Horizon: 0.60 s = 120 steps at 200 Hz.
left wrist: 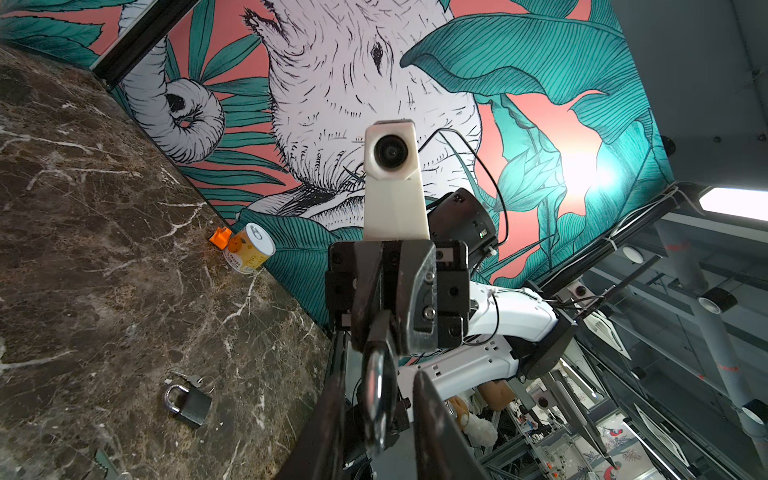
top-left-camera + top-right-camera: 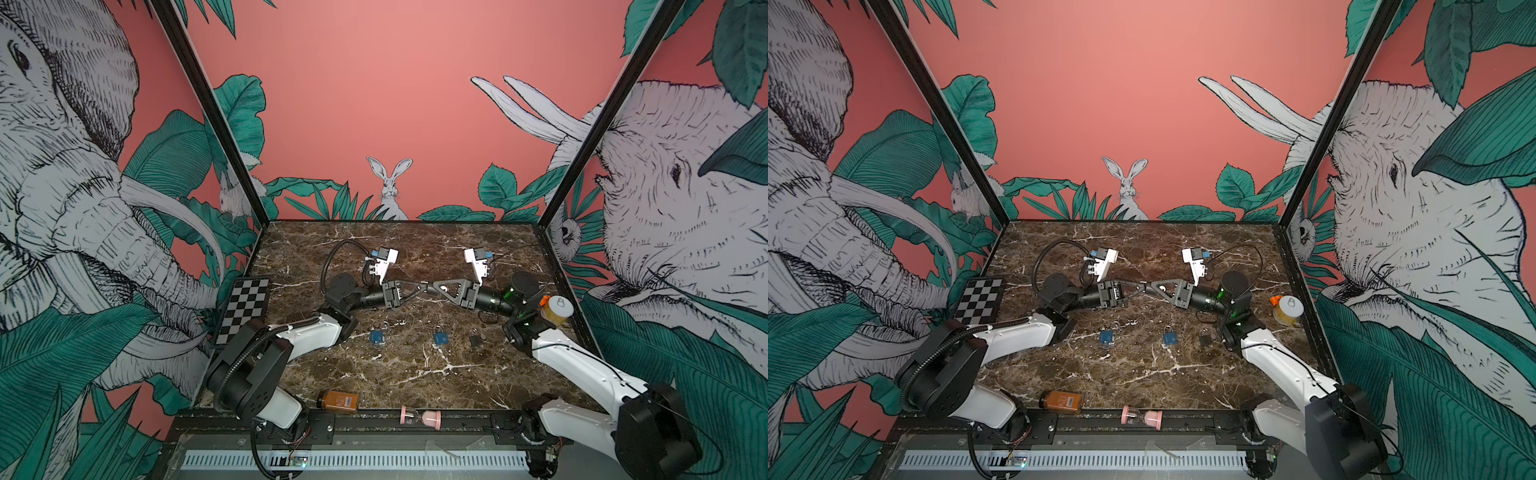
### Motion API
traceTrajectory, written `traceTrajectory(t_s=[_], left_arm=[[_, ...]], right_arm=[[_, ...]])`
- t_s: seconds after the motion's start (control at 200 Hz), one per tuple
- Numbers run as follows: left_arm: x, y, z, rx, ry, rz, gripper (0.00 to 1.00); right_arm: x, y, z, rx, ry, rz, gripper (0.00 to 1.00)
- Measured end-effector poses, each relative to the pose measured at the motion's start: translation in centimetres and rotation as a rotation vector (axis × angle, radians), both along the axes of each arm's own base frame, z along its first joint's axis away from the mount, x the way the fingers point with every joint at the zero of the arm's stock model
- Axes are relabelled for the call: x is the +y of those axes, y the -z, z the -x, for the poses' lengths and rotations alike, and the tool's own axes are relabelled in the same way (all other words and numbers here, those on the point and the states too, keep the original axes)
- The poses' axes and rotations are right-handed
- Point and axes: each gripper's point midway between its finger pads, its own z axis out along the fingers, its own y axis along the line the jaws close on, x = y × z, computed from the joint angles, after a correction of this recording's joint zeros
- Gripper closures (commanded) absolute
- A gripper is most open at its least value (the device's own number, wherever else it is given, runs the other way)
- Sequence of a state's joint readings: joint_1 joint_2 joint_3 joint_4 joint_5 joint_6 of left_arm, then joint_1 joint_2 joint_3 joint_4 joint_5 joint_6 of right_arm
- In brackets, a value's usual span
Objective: Lock with the key
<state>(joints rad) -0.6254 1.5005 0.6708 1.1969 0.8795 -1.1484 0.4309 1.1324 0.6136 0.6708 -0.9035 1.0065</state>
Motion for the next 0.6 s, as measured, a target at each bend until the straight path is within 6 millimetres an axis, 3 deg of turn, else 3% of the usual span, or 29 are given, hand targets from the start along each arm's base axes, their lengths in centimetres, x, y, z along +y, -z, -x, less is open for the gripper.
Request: traceTrajectory(t_s=[0.6], left_arm=[[-0.7, -0.13, 0.56, -0.003, 0.031, -0.003, 0.74]], right_arm=[[0.28, -0.39, -0.03, -0.016, -0.015, 0.013, 1.0]])
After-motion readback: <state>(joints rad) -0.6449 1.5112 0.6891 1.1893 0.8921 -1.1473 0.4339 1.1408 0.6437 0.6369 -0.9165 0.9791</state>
